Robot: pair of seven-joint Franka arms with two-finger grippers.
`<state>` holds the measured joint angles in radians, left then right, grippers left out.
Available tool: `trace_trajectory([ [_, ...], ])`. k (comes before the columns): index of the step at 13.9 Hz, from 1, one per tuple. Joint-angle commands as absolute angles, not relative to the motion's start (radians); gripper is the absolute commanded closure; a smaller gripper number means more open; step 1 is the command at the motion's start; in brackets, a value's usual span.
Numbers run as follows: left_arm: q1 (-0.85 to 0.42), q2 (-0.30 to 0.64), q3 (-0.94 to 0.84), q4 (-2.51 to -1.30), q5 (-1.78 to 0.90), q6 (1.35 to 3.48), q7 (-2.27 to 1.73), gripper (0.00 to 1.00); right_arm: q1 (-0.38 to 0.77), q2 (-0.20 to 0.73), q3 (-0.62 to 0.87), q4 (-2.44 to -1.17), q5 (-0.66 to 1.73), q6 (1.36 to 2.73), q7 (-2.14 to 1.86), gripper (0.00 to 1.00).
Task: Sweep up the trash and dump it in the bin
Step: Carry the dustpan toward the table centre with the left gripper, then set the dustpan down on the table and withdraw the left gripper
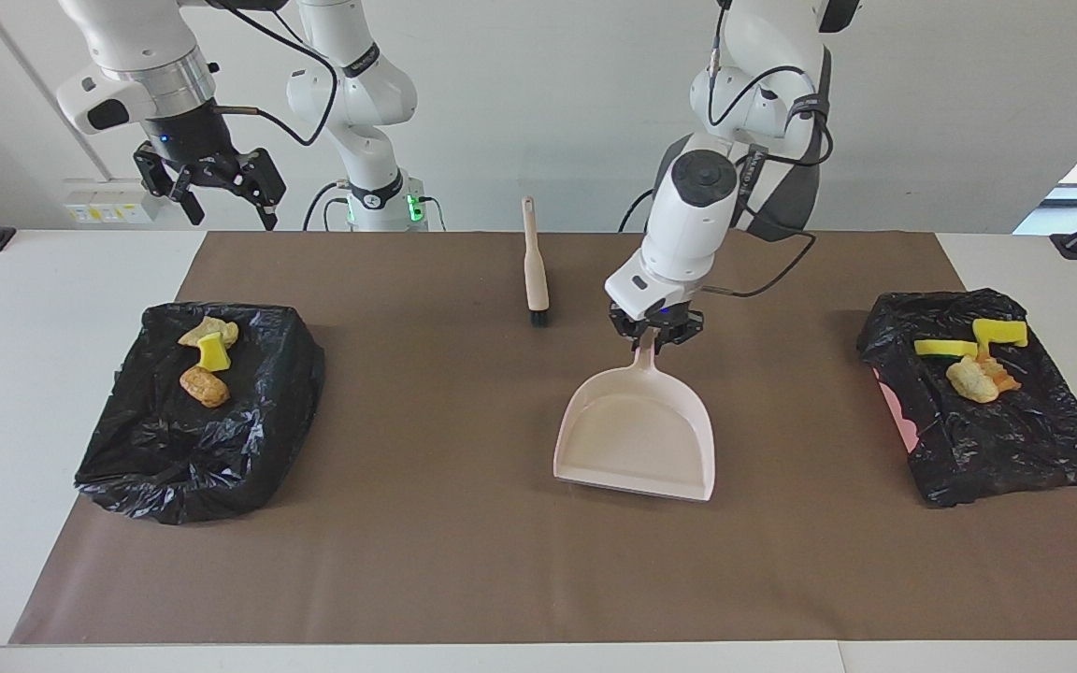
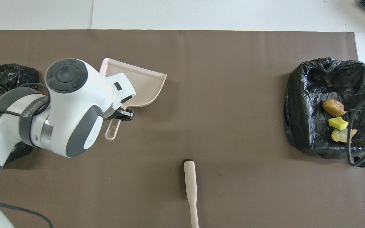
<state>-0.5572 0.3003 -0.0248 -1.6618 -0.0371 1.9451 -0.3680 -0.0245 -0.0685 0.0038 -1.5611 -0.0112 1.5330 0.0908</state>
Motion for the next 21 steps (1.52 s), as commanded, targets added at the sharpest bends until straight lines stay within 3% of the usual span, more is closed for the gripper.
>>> trace_trajectory([
  [1,-0.626,0.391,-0.002,-1.553,-0.055,1.971,-0.466,1.0,-0.038,-0.081,0.008,-1.575,0.005,1.534,0.066,0.0],
  [5,-0.686,0.593,-0.002,-1.324,-0.049,1.982,-0.593,1.0,-0.029,-0.078,0.014,-1.566,0.015,1.519,0.069,0.0],
  [11,-0.69,0.626,-0.002,-1.338,-0.043,2.065,-0.586,1.0,-0.031,-0.078,0.02,-1.565,0.023,1.52,0.074,0.0],
  [12,-0.69,0.618,-0.002,-1.37,-0.041,2.068,-0.586,0.84,-0.031,-0.078,0.018,-1.565,0.023,1.522,0.074,0.0],
  [15,-0.69,0.612,-0.002,-1.381,-0.041,2.06,-0.584,0.05,-0.029,-0.078,0.02,-1.565,0.023,1.52,0.074,0.0],
  [16,-0.69,0.606,-0.002,-1.382,-0.041,2.057,-0.584,0.0,-0.029,-0.078,0.018,-1.566,0.023,1.522,0.074,0.0],
  [18,-0.68,0.545,-0.002,-1.417,-0.043,2.048,-0.583,0.0,-0.029,-0.078,0.02,-1.565,0.023,1.52,0.074,0.0],
  [21,-0.651,0.344,0.024,-1.593,-0.041,2.029,-0.487,0.0,-0.028,-0.077,0.006,-1.569,0.006,1.52,0.077,0.0],
])
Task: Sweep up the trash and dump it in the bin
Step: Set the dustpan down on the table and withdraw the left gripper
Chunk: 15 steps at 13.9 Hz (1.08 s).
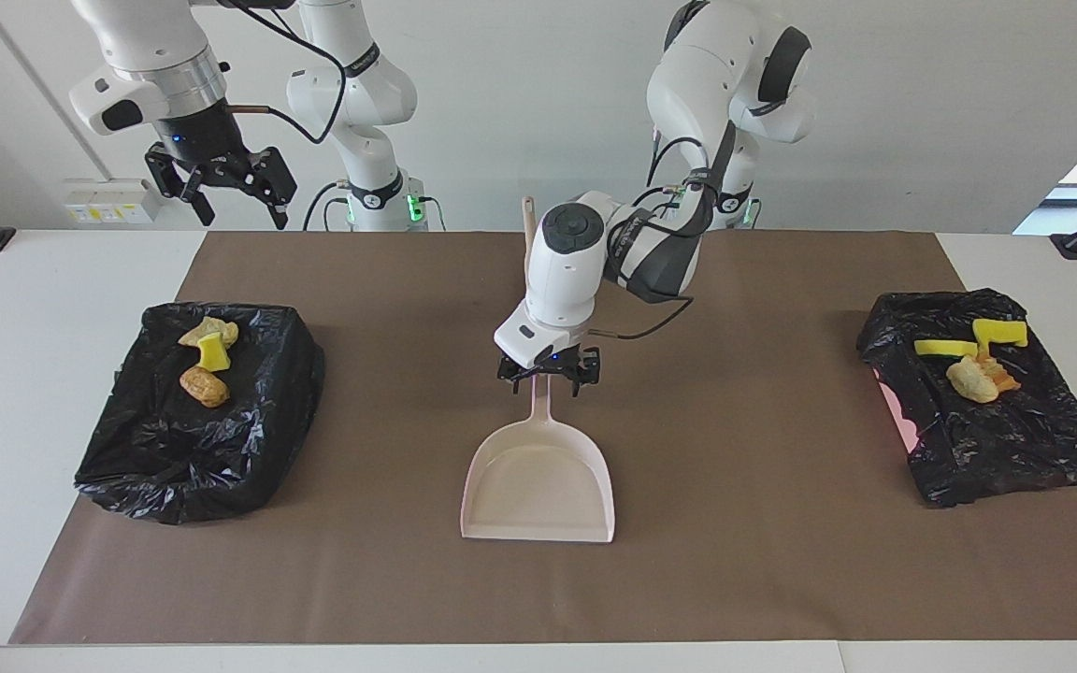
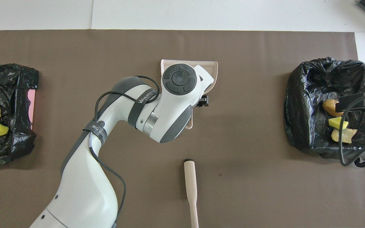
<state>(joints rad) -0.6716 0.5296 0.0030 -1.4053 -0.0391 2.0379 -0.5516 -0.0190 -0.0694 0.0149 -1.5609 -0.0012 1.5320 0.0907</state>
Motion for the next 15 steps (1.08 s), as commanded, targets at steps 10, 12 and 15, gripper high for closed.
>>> trace_trajectory([
  [10,-0.295,-0.052,0.026,-1.68,-0.035,1.7,0.03,0.0,0.021,-0.074,-0.043,-1.571,0.003,1.52,0.08,0.0],
  [12,-0.232,-0.048,0.028,-1.577,-0.034,1.593,0.076,0.0,0.096,-0.074,-0.121,-1.571,0.003,1.52,0.08,0.0],
  [15,-0.181,-0.034,0.031,-1.476,-0.034,1.45,0.162,0.0,0.104,-0.077,-0.14,-1.566,0.009,1.522,0.077,0.0],
])
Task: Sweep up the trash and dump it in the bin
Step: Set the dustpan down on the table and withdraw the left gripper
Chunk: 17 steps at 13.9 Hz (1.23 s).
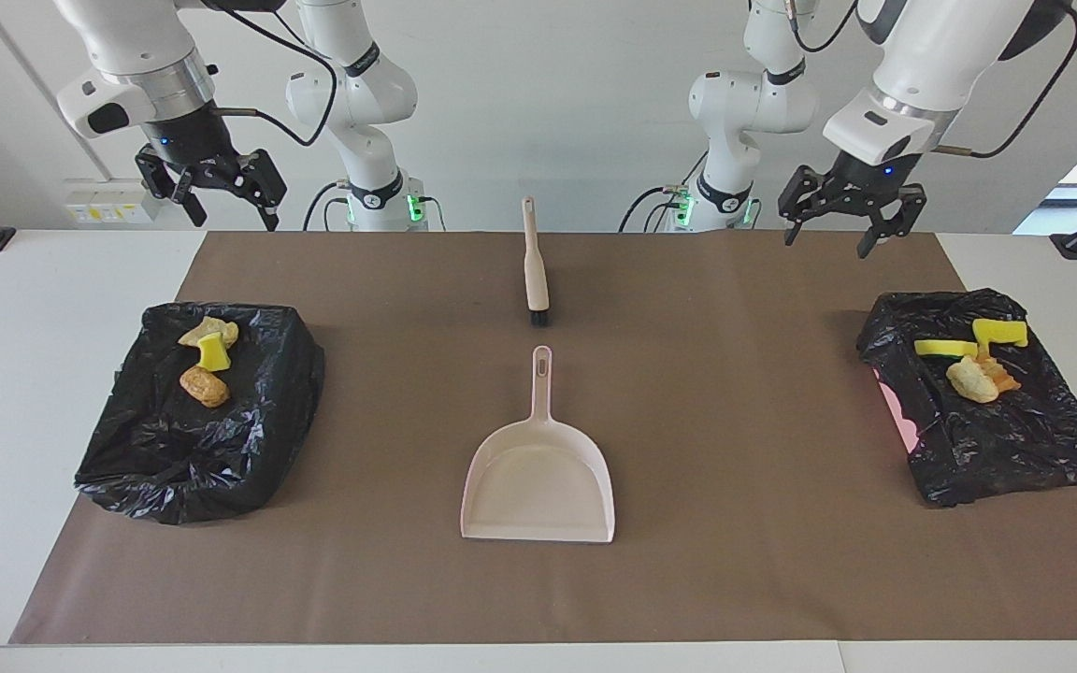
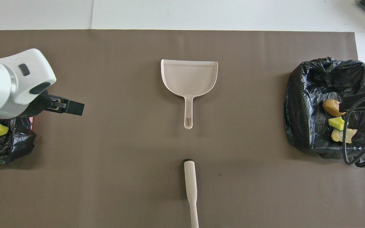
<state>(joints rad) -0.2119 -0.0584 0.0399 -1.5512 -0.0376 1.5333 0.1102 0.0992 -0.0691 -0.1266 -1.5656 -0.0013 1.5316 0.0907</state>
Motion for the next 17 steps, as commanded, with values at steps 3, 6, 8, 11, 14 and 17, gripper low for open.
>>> trace_trajectory([
  [3,-0.155,-0.02,0.034,-1.422,-0.032,1.419,0.173,0.0,0.104,-0.077,-0.135,-1.566,0.018,1.522,0.077,0.0],
  [6,-0.155,-0.032,0.035,-1.433,-0.032,1.436,0.175,0.0,0.104,-0.077,-0.135,-1.566,0.018,1.522,0.077,0.0],
  [8,-0.155,-0.035,0.038,-1.437,-0.032,1.424,0.173,0.0,0.104,-0.077,-0.135,-1.566,0.02,1.522,0.075,0.0],
  [11,-0.156,-0.034,0.037,-1.436,-0.031,1.433,0.163,0.0,0.104,-0.077,-0.137,-1.566,0.018,1.522,0.077,0.0],
  [14,-0.137,-0.034,0.031,-1.433,-0.032,1.419,0.163,0.0,0.1,-0.08,-0.133,-1.566,0.012,1.5,0.057,0.0],
  [17,-0.13,-0.026,0.025,-1.427,-0.035,1.385,0.161,0.0,0.109,-0.069,-0.13,-1.595,0.014,1.587,-0.001,0.0],
])
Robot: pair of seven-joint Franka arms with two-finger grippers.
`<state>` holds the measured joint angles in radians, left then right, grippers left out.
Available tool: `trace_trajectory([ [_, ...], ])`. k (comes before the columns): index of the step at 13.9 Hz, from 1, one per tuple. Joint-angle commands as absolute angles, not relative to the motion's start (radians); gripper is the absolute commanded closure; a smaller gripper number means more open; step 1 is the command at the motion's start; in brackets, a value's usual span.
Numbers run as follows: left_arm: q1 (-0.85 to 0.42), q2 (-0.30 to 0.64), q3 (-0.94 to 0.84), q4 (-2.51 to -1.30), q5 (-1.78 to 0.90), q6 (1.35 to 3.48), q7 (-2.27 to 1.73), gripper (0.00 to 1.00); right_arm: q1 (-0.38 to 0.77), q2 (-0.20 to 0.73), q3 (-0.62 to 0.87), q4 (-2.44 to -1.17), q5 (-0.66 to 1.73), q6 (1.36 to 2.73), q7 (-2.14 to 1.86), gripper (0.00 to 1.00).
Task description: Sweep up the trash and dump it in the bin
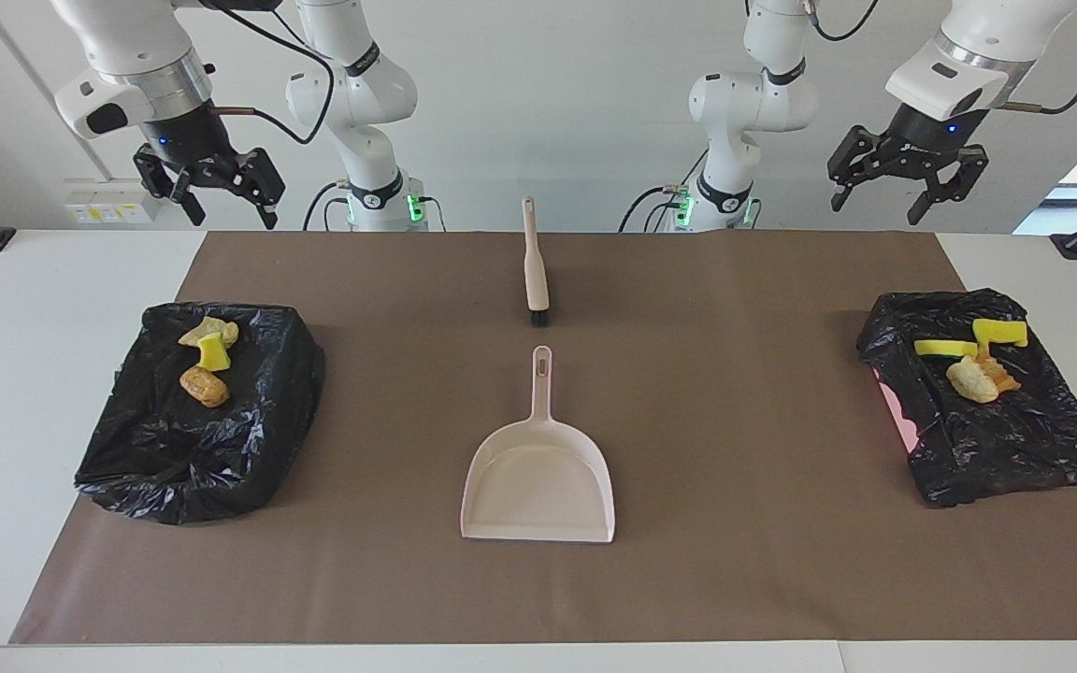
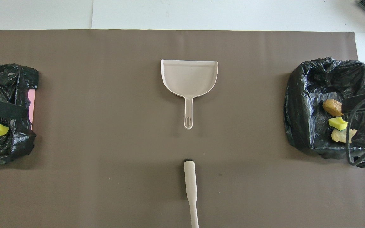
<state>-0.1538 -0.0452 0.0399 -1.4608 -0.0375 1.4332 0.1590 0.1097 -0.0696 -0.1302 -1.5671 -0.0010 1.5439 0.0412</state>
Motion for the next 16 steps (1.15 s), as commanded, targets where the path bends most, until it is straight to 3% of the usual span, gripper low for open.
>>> trace_trajectory([
  [1,-0.127,-0.023,0.025,-1.424,-0.038,1.368,0.16,0.0,0.104,-0.064,-0.13,-1.606,0.021,1.626,-0.002,0.0],
  [8,-0.066,-0.028,-0.032,-1.427,-0.038,1.385,0.118,0.0,0.109,-0.066,-0.129,-1.606,0.02,1.615,-0.003,0.0],
  [16,-0.081,-0.032,-0.037,-1.43,-0.029,1.393,0.109,0.0,0.103,-0.067,-0.13,-1.605,0.008,1.585,-0.037,0.0],
])
